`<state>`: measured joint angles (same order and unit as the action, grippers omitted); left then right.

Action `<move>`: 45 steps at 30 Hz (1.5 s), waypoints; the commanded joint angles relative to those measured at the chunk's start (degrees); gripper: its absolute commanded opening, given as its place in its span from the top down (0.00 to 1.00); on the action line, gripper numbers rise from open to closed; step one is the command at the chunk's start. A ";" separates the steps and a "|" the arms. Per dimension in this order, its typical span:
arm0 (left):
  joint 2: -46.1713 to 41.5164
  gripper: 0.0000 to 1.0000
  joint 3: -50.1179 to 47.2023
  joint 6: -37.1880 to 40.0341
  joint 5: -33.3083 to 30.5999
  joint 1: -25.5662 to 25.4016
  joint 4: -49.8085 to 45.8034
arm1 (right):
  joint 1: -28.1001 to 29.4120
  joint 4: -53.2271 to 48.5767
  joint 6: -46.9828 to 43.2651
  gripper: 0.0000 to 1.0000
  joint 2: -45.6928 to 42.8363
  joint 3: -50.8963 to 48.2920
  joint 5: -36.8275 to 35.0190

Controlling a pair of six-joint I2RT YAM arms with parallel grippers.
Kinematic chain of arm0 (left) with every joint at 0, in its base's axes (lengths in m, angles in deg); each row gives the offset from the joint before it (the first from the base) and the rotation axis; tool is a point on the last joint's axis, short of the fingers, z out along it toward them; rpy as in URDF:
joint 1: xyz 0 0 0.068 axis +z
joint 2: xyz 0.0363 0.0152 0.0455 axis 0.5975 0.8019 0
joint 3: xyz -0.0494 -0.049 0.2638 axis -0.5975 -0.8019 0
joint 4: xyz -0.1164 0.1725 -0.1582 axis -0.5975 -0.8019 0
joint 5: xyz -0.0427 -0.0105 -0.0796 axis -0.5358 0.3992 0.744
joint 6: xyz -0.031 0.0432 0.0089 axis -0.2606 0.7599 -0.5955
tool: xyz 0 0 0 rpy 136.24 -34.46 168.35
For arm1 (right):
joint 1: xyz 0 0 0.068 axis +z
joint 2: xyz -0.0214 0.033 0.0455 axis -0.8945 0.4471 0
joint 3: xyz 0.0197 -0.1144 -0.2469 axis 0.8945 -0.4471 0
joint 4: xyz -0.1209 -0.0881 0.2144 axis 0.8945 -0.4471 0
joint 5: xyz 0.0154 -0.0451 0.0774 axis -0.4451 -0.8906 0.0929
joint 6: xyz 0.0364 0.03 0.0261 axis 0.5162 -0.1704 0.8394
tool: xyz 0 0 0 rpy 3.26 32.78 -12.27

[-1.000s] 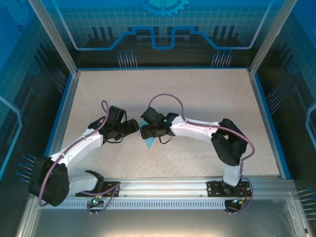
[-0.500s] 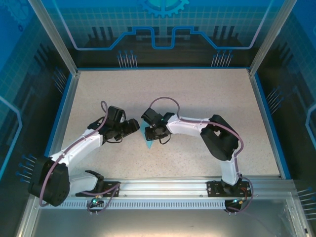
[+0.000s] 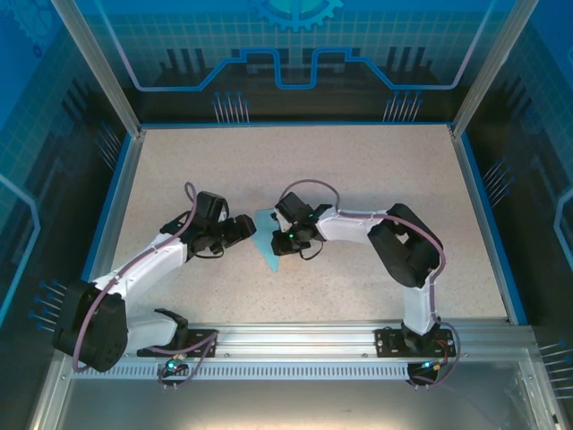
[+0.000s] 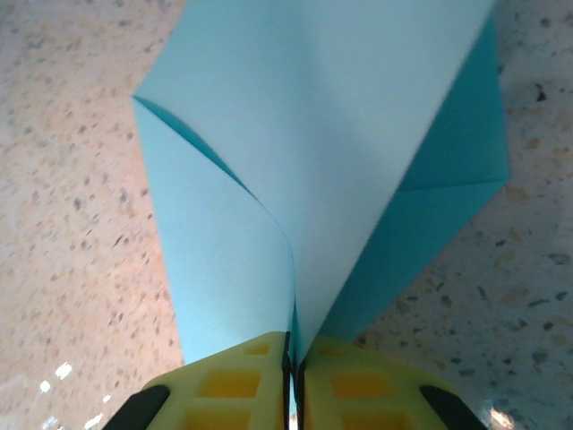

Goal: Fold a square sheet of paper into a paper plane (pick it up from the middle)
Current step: Turn over the paper at the center of the table, then move the paper to the center of the table.

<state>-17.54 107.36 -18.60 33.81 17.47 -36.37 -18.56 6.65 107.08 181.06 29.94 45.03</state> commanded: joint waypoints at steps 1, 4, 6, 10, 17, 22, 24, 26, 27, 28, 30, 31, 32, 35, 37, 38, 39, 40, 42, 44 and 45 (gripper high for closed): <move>-1.63 0.22 -2.24 1.07 5.88 0.60 4.29 | -2.86 -0.83 -7.58 0.90 -2.85 -1.21 8.15; -2.36 0.25 -3.69 1.56 10.95 0.59 8.60 | -4.75 -4.00 -12.19 0.90 -3.72 -1.60 10.64; -1.66 0.27 -4.44 1.50 14.45 0.59 11.69 | -5.83 -5.56 -14.63 0.89 -3.72 -1.44 12.20; 0.79 0.36 -5.14 0.70 17.70 0.55 16.33 | -6.81 -7.63 -14.85 0.83 -3.18 -0.76 9.54; 8.11 0.56 -3.22 -0.54 19.83 0.17 23.34 | -6.94 -6.80 -11.34 0.71 -4.30 -1.11 5.07; 14.29 0.67 -0.06 -0.04 19.64 -0.06 25.15 | -6.74 -4.15 -7.67 0.68 -8.82 -4.01 0.49; 16.21 0.69 1.44 0.41 19.33 -0.03 25.15 | -6.22 -3.11 -6.30 0.68 -11.18 -5.28 -1.60; 17.14 0.71 2.44 0.81 18.85 -0.03 24.67 | -4.94 -2.46 -5.04 0.67 -13.33 -6.07 -4.58; 17.02 0.71 2.77 1.16 17.89 -0.02 23.94 | -3.82 -2.30 -4.33 0.67 -14.27 -6.19 -6.39; 16.66 0.71 2.86 1.22 16.82 -0.02 23.18 | -2.74 -2.23 -3.75 0.67 -14.82 -6.11 -7.78; 15.56 0.70 3.05 1.05 13.34 0.24 20.52 | -0.14 -2.21 -1.84 0.67 -14.90 -5.37 -10.88; 15.12 0.70 2.95 0.96 12.17 0.54 19.70 | 0.92 -2.17 -1.21 0.68 -14.53 -4.89 -11.82; 14.72 0.69 2.69 0.59 10.93 0.92 18.98 | 2.05 -2.19 -0.48 0.69 -13.67 -4.24 -12.66; 13.43 0.69 1.61 -0.74 8.00 2.18 16.63 | 4.32 -2.10 1.71 0.72 -10.06 -1.93 -13.33; 12.94 0.69 0.82 -1.52 7.68 3.19 16.27 | 5.39 -2.26 2.39 0.74 -7.22 -0.41 -12.40; 12.67 0.68 0.37 -1.72 7.67 3.64 16.11 | 5.79 -2.85 2.40 0.75 -5.80 0.54 -11.98; 12.42 0.68 0.01 -1.85 7.64 3.98 15.97 | 6.27 -3.42 2.39 0.75 -4.67 1.19 -11.96; 12.25 0.68 -0.12 -1.90 7.67 4.23 15.84 | 6.47 -3.69 2.25 0.76 -3.97 1.47 -11.82; 11.80 0.68 -0.30 -1.61 7.89 4.37 15.51 | 6.53 -4.48 1.49 0.76 -2.86 1.55 -11.20; 11.69 0.67 -0.32 -1.42 8.19 4.37 15.35 | 6.49 -6.06 -0.15 0.77 -1.90 2.10 -11.07; 11.71 0.67 -0.35 -1.33 8.41 4.38 15.39 | 6.53 -7.12 -1.20 0.77 -1.41 2.42 -10.89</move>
<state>-4.19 108.04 -19.53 42.77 21.53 -19.34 -12.68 2.82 107.51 178.42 30.25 34.04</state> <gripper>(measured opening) 0.331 0.234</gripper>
